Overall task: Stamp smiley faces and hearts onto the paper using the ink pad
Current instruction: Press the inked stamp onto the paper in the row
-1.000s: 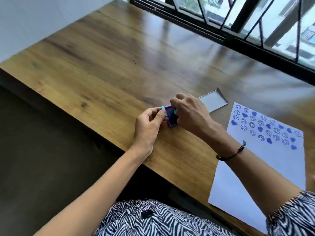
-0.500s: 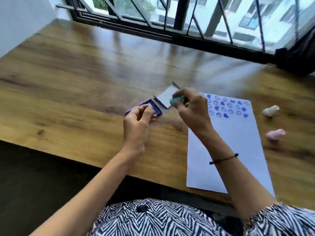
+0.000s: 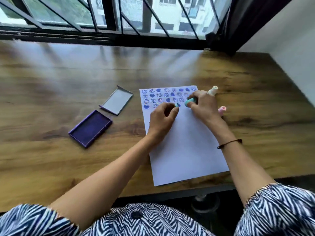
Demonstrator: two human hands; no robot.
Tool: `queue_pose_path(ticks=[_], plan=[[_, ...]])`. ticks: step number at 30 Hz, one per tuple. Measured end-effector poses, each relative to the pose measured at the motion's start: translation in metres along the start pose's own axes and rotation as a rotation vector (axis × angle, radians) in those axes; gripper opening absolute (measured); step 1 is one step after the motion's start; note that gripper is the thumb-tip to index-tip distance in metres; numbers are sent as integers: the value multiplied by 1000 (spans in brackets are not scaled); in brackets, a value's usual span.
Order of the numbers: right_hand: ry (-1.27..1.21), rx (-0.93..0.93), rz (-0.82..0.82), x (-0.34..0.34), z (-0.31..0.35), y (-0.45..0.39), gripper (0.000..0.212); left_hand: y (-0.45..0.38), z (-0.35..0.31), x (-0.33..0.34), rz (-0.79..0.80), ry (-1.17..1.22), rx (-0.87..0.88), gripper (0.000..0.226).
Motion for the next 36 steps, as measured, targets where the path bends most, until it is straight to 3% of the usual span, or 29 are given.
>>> queue_pose_path(ticks=[19,26,36], plan=[[424,-226,44,21,23,-9,14,-2,5,-1,-9,49,-4,19],[452,-280,115,28,28,-17,16,-3,6,0,-13,57,9,20],[364,-274,90,25,21,-15,16,-3,6,1,-24,43,34,19]])
Point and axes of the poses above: each hand's wrist, its own y-axis away from the middle knuckle, its own x-axis out of the palm, z = x × y, the point moved 8 cm from there along -y, towards the middle knuckle, and after that the axes turned 2 degrees about x, right-handed, at the moved point
